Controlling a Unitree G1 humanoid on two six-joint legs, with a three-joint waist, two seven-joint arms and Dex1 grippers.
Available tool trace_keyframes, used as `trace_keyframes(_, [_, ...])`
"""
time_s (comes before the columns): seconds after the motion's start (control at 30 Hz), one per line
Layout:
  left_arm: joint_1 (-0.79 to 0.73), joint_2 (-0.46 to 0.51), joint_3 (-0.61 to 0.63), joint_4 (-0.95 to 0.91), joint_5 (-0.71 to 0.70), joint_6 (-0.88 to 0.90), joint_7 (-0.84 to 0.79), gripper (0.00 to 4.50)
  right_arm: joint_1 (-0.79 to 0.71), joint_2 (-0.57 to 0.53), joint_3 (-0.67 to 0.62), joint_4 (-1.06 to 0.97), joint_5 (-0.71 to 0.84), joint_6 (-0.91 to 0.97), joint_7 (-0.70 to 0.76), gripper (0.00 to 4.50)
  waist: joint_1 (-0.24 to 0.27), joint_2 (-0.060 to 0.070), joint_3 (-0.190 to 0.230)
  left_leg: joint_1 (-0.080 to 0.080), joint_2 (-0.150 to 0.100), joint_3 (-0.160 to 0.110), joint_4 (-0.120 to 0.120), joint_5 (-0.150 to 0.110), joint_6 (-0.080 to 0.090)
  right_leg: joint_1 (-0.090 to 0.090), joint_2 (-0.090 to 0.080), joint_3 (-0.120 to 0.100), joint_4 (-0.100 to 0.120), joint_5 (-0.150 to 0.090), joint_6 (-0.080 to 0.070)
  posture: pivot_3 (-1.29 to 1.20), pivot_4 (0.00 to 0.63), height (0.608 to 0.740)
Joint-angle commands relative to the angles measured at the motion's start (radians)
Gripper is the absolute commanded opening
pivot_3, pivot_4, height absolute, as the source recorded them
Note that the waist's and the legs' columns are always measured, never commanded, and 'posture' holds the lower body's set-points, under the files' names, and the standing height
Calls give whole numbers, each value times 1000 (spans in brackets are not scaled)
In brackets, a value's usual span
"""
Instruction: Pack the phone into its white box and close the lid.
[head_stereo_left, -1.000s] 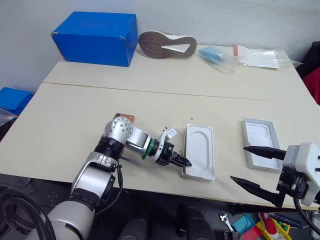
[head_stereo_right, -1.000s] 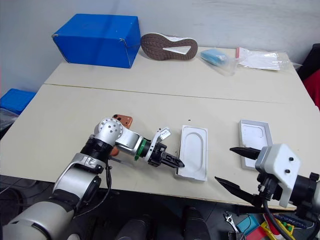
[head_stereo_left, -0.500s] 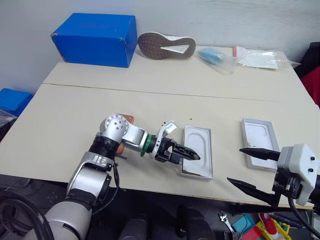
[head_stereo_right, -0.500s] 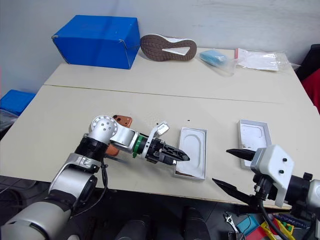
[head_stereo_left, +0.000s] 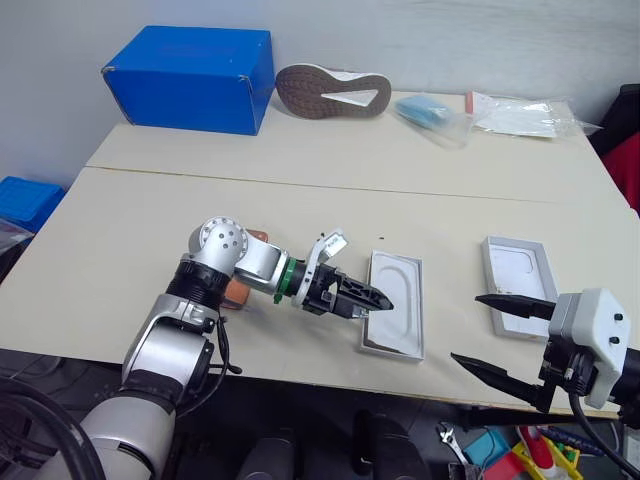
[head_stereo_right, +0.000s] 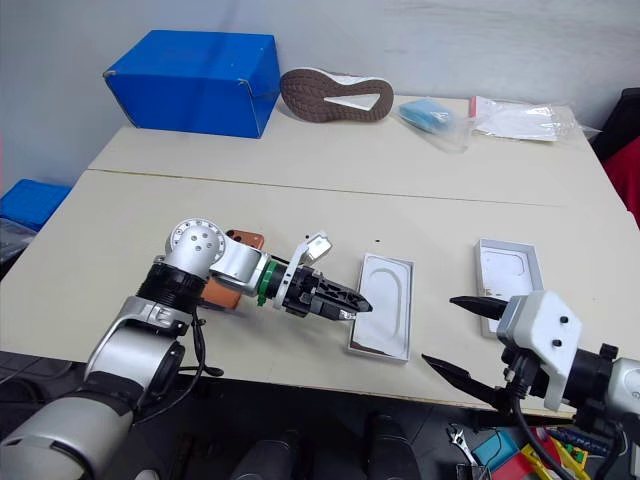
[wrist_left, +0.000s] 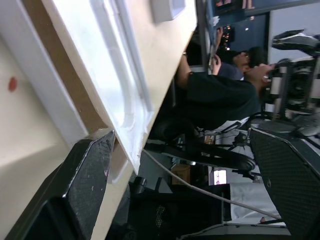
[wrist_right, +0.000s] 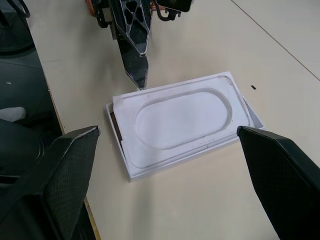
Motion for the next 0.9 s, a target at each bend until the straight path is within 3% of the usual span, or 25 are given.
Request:
trace_keyframes(0.03, [-25,17,-6,-17,-32,1,-36,4487,-1,10,6,-8,-10,-21,-2,4500,0,0,0,0,0,0,0,0,0,0,0,0,0,0,0,0,150,740])
trace_keyframes(0.4, [-40,41,-4,-33,-5,1,-100,4487,0,16,19,0,-25,-36,1,4500,0,0,0,0,0,0,0,0,0,0,0,0,0,0,0,0,150,740])
trace_keyframes(0.53, [-41,6,35,-55,77,-4,-111,3565,1,19,23,-2,-25,-38,-4,4500,1,0,0,0,0,0,0,0,0,0,0,0,-1,0,0,0,150,740])
trace_keyframes(0.73, [-9,80,-124,-244,281,-205,-365,1559,5,22,31,-7,-30,-42,-3,4500,0,0,0,0,0,0,-1,0,-1,0,0,0,-1,0,0,0,150,740])
trace_keyframes(0.9, [4,152,-278,-332,508,-494,-602,15,2,23,37,-10,-32,-42,-3,4500,-1,0,0,0,1,0,-1,0,-1,0,1,0,-2,0,0,0,150,740])
